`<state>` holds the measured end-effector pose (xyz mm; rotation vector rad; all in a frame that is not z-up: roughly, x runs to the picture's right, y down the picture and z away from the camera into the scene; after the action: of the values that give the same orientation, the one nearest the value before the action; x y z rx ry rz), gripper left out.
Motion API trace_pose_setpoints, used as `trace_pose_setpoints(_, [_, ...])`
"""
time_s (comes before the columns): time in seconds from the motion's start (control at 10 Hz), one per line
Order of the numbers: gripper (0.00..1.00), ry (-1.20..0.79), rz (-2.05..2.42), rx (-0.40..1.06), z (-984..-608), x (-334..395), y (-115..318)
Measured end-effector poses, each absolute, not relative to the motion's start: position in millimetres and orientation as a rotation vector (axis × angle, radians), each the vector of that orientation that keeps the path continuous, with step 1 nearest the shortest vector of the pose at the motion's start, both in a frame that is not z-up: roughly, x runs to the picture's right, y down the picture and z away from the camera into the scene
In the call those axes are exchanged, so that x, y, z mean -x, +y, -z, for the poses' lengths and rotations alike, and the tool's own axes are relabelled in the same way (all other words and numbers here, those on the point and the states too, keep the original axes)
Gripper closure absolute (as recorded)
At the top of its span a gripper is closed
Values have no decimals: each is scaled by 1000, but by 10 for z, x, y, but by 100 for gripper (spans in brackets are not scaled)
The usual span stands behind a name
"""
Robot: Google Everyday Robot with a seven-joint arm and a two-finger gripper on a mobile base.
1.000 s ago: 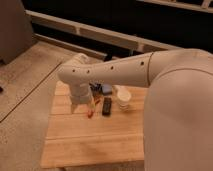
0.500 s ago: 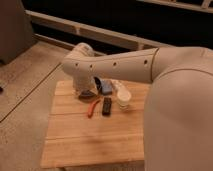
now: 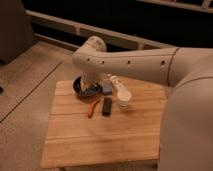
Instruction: Place the ceramic cup in the ceramic bowl
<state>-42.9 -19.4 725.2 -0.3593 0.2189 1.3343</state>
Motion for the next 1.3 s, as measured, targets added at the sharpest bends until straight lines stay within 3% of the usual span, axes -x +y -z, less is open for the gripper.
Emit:
trace_pose_setpoints(0.5, [35, 238, -1352, 364, -7302, 401, -147])
trace_pose_setpoints(0.9, [35, 358, -1571, 451, -7610, -258, 246])
trace_pose_setpoints(1.3, [35, 357, -1605, 448, -7835, -594, 169])
